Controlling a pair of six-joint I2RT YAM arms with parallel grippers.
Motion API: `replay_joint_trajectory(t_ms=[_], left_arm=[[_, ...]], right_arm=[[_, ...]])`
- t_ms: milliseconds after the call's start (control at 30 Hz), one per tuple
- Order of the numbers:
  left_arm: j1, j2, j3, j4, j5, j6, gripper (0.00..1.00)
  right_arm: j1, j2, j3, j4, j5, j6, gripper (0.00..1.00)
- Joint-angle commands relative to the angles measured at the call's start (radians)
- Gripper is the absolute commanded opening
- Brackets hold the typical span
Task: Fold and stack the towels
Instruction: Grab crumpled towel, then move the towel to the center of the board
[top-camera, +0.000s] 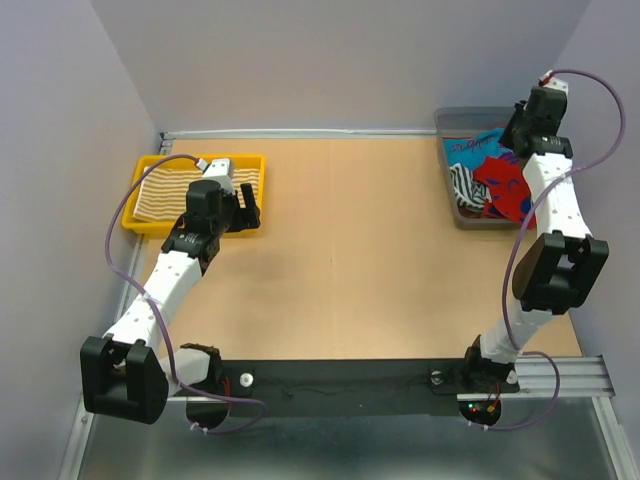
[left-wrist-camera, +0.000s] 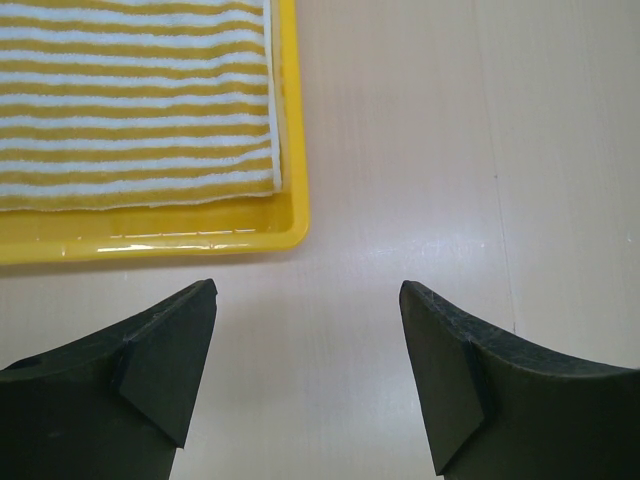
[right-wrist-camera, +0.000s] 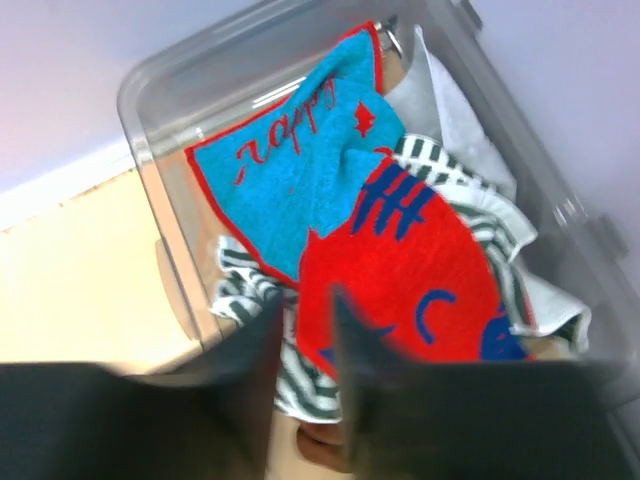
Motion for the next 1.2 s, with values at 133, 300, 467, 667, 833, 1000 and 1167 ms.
replay_joint_trajectory(t_ms=[133,300,467,667,833,1000,1167], left_arm=[[-0.002,-0.002,0.008,0.046,0.015,0.013,0.85],[-0.002,0.007,0.009,0.046,0.027,0.011,0.85],[-0.004,0.005,0.009,0.045,0.027,0.011,0.85],[-0.004,0.008,0.008,0.045,0.03,0.013,0.85],[-0.002,0.01,0.009,0.045,0.036,0.013,0.85],[-0.002,0.01,0.011,0.045,0.035,0.013,0.85],[-0.002,0.015,0.009,0.045,0.03,0.013,0.85]], right_arm=[[0.01,0.05,-0.063,0.019,0.086,-0.012,0.63],[0.01,0.116,-0.1,0.021,0.107,-0.006,0.64],[0.01,0.197,-0.079,0.021,0.135,-0.006,0.61],[0.01,0.193,-0.066,0.022,0.159,-0.009,0.18],[0.017,0.103,-0.04,0.021,0.152,-0.051,0.04],[0.077,0.036,0.047,0.021,0.083,-0.094,0.01],[0.213,0.024,0.245,0.022,-0.04,-0.127,0.01]])
